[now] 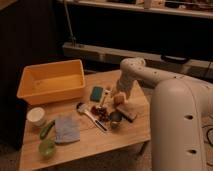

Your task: Place apple in plastic cup

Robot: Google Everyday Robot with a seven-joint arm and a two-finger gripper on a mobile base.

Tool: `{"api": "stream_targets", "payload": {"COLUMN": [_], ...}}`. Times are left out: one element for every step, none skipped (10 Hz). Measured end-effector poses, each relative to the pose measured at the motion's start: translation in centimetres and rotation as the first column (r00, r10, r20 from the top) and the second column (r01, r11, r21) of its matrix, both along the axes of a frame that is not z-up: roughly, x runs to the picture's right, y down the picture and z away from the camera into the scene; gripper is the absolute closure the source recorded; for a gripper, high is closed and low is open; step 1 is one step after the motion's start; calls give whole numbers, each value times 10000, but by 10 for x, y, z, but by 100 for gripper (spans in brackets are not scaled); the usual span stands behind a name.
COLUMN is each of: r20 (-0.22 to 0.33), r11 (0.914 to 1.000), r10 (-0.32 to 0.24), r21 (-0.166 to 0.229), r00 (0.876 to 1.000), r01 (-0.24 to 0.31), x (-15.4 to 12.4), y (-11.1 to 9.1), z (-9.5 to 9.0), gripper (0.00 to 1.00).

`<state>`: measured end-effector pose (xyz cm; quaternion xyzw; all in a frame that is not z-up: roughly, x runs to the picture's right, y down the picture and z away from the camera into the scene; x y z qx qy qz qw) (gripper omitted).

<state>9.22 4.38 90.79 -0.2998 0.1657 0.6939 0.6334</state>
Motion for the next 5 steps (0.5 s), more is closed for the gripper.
{"api": "stream_targets", "payload": {"r20": [-26, 23, 92, 128, 157], "r11": [10000, 10000, 10000, 10000, 10000], "r10": [-37, -68, -62, -45, -64], "r21": [-4, 8, -14, -35, -49], "r00": [10000, 10000, 9999, 9999, 9999], "r01": [37, 68, 62, 46, 65], "x": [2, 2, 1, 2, 3], "y": [2, 2, 5, 8, 10], "z": [3, 5, 7, 9, 10], "gripper": [35, 35, 35, 35, 35]}}
